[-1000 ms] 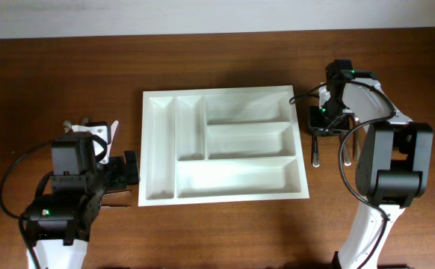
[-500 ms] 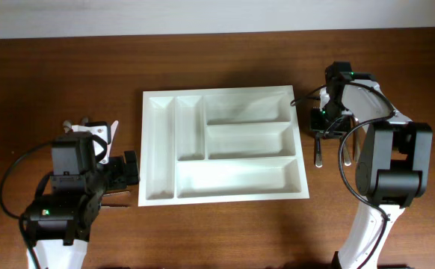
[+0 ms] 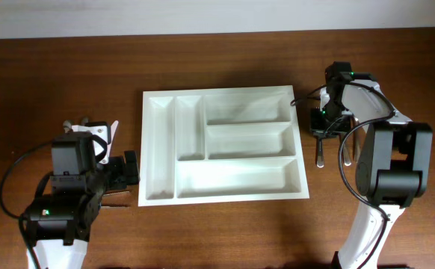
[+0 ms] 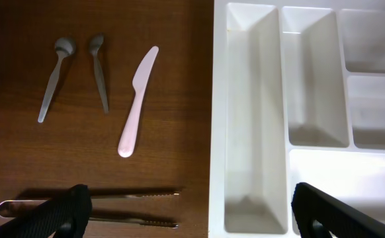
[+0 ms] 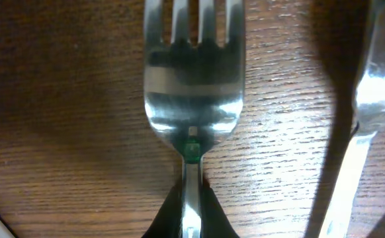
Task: Pack container
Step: 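Lower the right gripper and close it on the fork handle, then lift the fork and carry it over the tray's top compartment, then lower the fork into the top compartment and open the right gripper, then move the right gripper back and grasp the second fork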
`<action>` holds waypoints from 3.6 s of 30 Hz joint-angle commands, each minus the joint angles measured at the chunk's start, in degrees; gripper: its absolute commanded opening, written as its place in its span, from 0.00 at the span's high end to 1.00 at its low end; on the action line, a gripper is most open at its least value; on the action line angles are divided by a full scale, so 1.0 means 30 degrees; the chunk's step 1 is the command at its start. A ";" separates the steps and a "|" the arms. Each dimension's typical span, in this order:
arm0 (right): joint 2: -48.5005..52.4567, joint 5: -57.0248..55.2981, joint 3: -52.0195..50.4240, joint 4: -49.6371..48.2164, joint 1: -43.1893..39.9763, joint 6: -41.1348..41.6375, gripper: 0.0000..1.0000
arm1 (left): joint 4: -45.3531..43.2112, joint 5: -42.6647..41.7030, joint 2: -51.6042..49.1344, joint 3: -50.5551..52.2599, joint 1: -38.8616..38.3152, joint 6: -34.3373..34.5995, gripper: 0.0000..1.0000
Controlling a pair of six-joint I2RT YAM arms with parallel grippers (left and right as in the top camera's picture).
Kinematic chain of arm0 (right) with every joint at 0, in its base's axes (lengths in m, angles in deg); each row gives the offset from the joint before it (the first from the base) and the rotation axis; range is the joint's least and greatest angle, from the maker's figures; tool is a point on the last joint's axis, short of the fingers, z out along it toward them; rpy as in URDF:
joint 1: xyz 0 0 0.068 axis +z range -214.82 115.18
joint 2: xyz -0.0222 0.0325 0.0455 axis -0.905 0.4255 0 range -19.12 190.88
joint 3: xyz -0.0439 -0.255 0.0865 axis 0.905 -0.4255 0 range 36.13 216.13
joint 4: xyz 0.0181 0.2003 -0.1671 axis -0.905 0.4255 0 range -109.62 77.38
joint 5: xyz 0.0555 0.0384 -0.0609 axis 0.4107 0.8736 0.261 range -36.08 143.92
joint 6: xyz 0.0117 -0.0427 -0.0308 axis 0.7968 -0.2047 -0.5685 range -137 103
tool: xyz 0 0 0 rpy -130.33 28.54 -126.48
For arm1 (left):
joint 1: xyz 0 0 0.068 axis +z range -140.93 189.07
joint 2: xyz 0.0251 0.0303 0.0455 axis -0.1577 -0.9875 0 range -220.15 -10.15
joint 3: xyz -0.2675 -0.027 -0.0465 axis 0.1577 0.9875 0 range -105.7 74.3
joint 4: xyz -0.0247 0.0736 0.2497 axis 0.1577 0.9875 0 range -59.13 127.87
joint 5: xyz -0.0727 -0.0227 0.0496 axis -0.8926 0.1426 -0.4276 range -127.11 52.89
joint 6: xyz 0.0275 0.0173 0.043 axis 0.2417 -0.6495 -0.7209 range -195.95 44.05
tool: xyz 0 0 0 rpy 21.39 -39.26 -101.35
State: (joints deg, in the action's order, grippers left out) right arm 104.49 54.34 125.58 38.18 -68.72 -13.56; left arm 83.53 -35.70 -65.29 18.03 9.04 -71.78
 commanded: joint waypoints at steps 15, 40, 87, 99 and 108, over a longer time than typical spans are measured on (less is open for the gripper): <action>-0.0554 -0.0277 0.5829 0.3293 0.0277 -0.1042 0.96 | -0.0036 -0.0204 0.0029 -0.0459 -0.0109 0.0182 0.01; -0.0430 0.4430 1.1045 0.6732 0.7184 -2.6221 0.96 | -0.0036 -0.0204 0.0029 -0.0459 -0.0109 0.0189 0.01; -0.2980 0.3796 0.5625 0.3191 -0.4102 -0.7701 0.25 | -0.0036 -0.0204 0.0029 -0.0459 -0.0109 0.0189 0.01; -0.0831 0.2987 0.2907 0.1683 -0.4044 -0.8218 0.17 | -0.0036 -0.0204 0.0029 -0.0459 -0.0109 0.0189 0.01; 0.0627 0.2914 0.2776 0.1705 -0.4051 -0.8568 0.20 | -0.0036 -0.0204 0.0029 -0.0459 -0.0109 0.0189 0.01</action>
State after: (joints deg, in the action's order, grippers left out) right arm 105.17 63.87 134.35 43.30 -81.22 -38.47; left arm 83.58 -35.70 -65.29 17.81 9.04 -71.78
